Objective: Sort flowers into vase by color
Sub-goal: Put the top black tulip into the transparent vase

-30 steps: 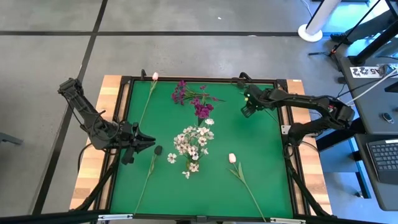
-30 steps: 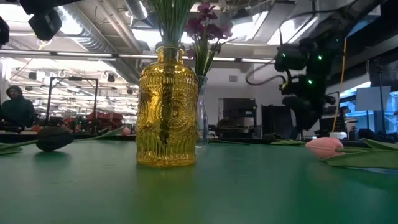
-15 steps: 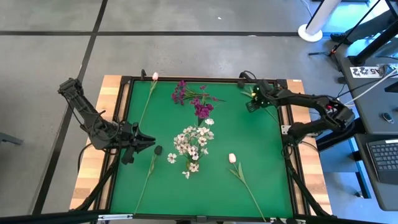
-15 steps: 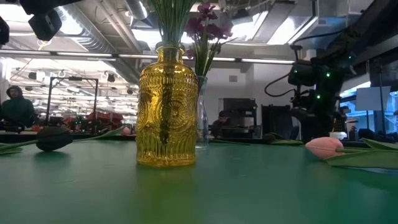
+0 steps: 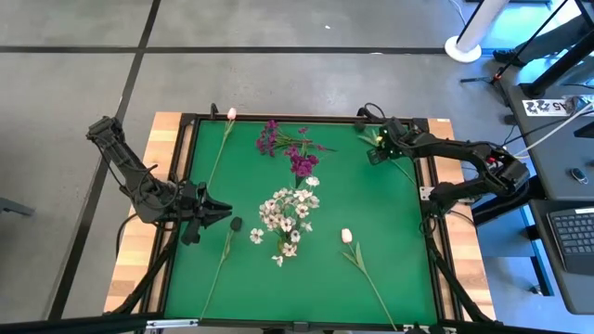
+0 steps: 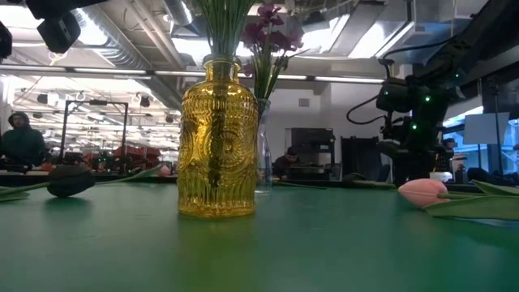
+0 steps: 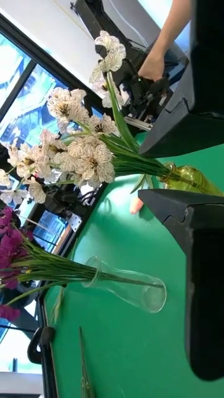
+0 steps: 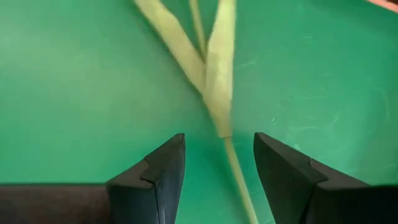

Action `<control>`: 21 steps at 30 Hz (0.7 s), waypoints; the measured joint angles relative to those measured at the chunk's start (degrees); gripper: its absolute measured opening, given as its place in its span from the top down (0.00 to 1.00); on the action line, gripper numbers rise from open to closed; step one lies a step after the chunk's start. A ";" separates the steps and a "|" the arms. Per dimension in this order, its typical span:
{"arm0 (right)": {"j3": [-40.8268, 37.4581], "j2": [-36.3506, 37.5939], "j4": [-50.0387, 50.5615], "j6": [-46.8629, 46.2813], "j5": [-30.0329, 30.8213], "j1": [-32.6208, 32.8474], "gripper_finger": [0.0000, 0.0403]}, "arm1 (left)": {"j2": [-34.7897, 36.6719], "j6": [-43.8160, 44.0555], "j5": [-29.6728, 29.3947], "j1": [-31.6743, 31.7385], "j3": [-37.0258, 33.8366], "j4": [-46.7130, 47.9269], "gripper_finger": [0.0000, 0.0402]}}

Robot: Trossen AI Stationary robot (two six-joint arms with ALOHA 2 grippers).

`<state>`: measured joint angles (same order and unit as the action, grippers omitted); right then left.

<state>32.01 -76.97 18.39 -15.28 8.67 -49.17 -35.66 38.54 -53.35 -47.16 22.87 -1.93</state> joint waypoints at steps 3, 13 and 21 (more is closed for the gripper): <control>0.02 0.00 -0.08 -1.85 1.29 0.02 0.53 | 0.00 0.00 -0.04 -0.01 0.00 0.00 0.78; 0.04 -2.14 1.63 -4.88 3.80 1.73 0.53 | 0.00 1.46 -0.19 -0.02 0.00 -0.04 0.78; 0.26 -2.56 2.76 -5.49 -2.86 2.14 0.55 | -0.02 1.49 -0.26 0.00 0.00 -0.04 0.78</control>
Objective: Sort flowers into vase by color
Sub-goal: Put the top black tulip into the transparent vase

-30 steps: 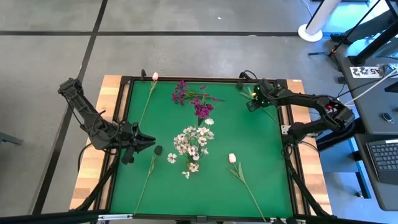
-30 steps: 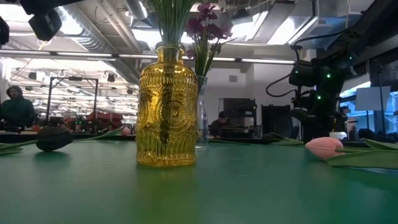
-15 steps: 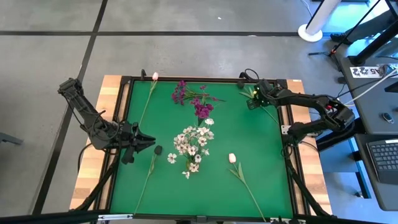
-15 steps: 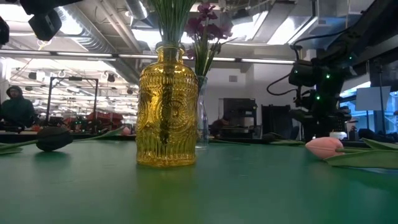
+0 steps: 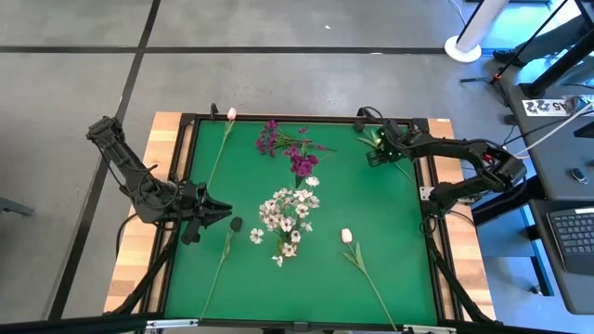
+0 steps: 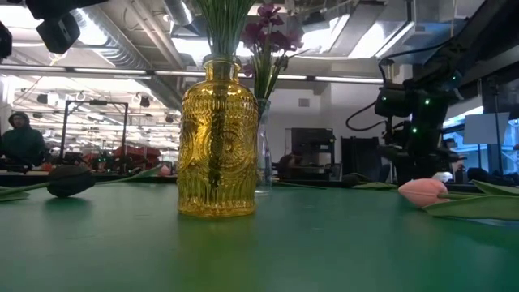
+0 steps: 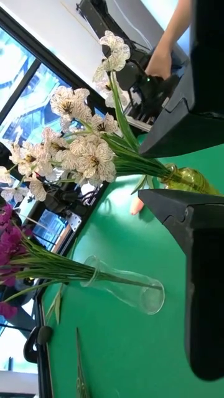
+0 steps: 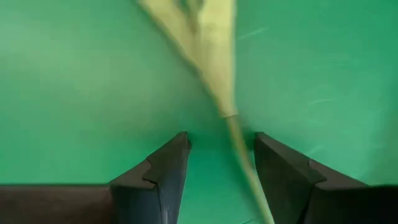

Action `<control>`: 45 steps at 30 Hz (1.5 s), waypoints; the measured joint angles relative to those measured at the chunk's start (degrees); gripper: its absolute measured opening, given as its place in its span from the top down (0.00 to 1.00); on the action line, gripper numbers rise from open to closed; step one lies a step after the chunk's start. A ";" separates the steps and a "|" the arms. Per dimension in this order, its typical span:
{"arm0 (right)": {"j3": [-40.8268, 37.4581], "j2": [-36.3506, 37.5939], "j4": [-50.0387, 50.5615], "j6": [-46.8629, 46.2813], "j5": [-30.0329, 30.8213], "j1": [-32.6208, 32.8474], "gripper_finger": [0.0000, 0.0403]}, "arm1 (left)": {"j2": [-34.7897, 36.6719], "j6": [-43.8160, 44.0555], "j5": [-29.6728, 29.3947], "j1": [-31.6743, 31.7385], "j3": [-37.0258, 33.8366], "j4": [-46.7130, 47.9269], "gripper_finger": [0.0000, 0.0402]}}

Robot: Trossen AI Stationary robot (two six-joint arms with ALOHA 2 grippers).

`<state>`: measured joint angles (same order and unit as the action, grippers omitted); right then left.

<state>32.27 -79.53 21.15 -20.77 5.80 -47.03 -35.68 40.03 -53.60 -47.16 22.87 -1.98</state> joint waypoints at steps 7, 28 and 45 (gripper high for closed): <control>0.07 0.02 2.76 0.73 -7.60 0.06 0.74 | 0.00 0.00 0.04 -0.02 0.00 -0.01 0.78; -0.42 15.73 -10.63 -1.90 -31.07 0.36 0.99 | 0.01 0.09 0.07 -0.02 0.00 -0.28 0.78; -0.24 22.01 -57.51 5.17 -29.49 27.85 0.99 | 0.00 -0.11 -0.14 -0.02 0.00 -0.22 0.78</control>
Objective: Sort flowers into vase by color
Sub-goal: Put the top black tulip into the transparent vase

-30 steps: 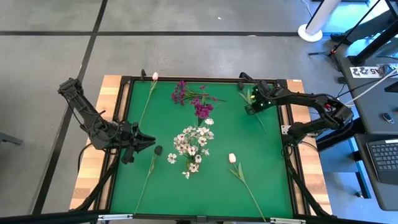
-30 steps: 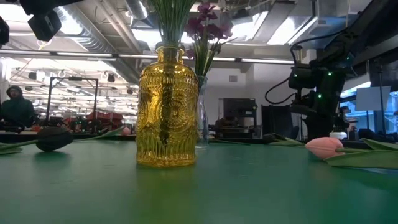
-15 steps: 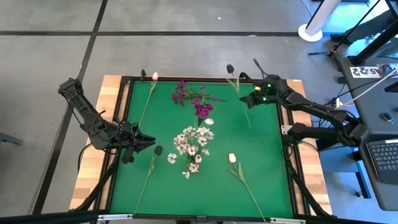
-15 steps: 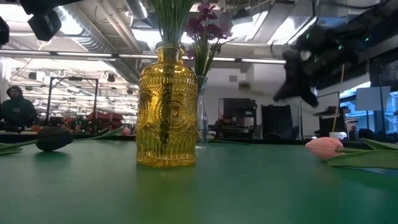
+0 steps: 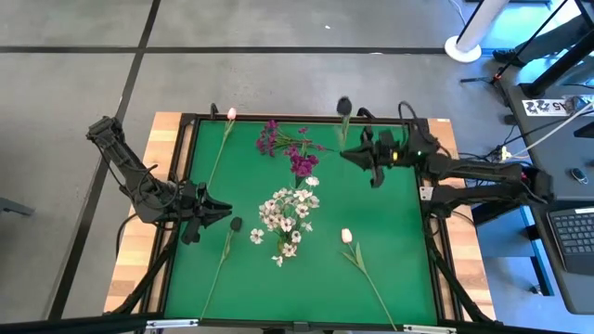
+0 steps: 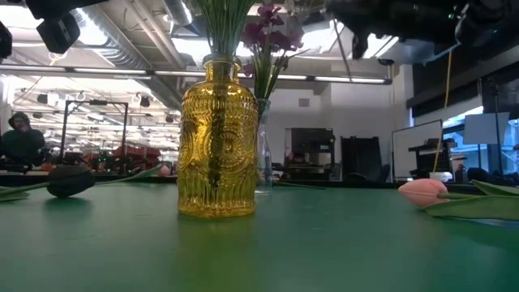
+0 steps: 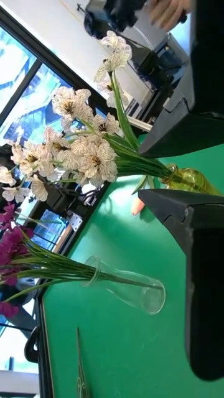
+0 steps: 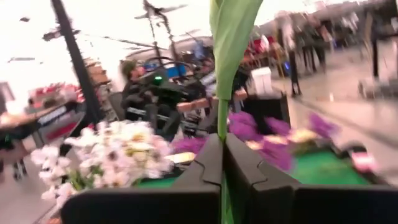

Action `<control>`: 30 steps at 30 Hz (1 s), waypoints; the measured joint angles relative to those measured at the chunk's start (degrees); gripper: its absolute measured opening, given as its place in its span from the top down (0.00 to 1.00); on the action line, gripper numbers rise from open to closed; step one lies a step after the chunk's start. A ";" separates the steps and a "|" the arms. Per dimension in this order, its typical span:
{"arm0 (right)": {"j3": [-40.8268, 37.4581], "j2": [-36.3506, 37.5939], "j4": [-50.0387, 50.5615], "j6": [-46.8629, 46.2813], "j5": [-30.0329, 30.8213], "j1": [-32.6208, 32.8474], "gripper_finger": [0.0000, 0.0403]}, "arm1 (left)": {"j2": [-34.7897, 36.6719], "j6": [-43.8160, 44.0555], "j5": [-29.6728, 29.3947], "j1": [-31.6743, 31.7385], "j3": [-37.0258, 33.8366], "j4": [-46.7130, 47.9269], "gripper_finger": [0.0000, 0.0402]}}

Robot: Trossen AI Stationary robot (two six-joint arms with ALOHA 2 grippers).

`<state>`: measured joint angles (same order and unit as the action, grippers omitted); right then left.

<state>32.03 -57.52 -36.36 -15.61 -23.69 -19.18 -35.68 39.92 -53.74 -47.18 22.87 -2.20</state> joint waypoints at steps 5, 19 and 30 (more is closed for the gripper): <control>0.00 -5.04 -10.13 7.50 4.90 9.73 0.99 | 0.01 -0.02 -0.01 0.00 0.00 0.04 0.78; 0.02 -27.60 -42.60 14.55 9.22 14.51 1.00 | 0.00 -0.02 0.01 0.00 0.00 0.11 0.78; 0.93 -35.99 -50.77 16.00 11.75 11.15 1.00 | 0.01 -0.04 0.01 0.00 0.00 0.26 0.78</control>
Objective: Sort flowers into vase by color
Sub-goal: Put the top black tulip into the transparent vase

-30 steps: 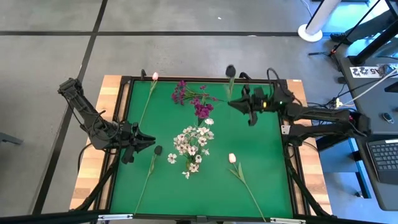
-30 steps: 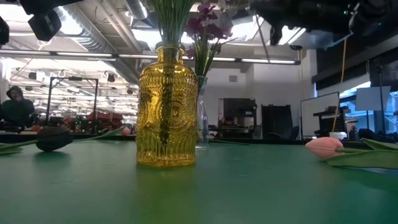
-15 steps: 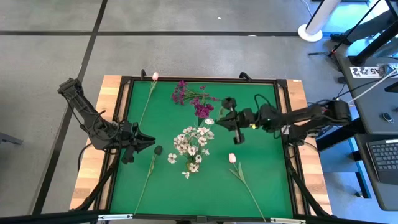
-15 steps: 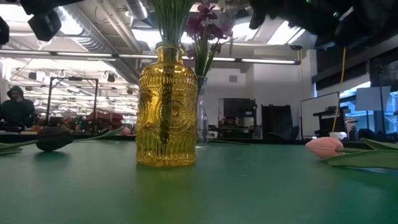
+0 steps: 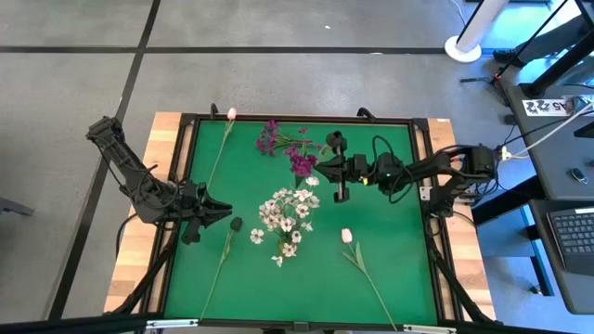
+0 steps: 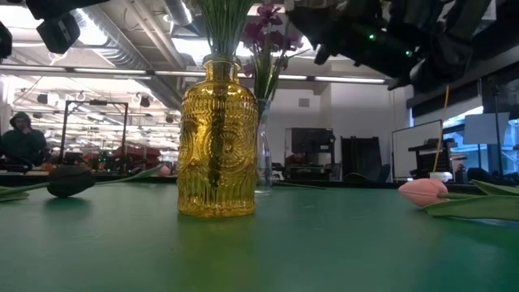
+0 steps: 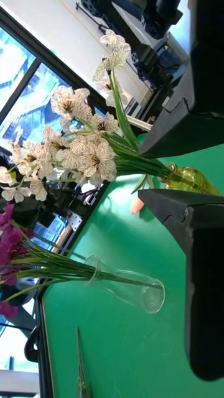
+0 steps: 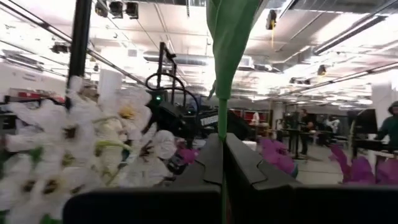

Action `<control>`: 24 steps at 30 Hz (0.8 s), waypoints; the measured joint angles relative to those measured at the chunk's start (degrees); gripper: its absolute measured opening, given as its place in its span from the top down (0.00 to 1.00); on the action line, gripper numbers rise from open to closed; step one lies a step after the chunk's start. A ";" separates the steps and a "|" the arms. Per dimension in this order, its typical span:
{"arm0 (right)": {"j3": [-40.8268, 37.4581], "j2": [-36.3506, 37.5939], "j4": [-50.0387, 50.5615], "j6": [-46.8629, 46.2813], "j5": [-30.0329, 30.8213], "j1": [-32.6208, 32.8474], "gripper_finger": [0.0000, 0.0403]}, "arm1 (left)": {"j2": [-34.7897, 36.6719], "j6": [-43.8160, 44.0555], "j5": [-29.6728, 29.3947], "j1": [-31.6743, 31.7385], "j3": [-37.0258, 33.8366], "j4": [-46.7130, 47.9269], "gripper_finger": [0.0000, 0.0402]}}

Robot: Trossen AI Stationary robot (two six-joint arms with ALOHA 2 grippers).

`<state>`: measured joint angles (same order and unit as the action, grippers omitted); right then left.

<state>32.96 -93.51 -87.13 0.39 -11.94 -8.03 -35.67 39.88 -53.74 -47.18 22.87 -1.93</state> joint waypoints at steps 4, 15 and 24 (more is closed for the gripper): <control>2.95 -2.02 -0.02 1.56 -0.26 0.02 1.00 | 0.01 0.02 0.00 0.00 0.00 0.00 0.78; 6.41 -5.40 7.62 4.59 -0.43 -0.02 1.00 | -0.01 0.09 0.56 0.00 0.00 0.00 0.78; 6.41 -5.43 17.37 4.35 0.39 0.11 1.00 | -0.01 0.11 0.68 0.00 0.00 0.02 0.78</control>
<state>39.37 -98.94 -69.76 4.74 -11.55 -7.92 -35.68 39.99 -53.06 -47.18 22.87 -1.91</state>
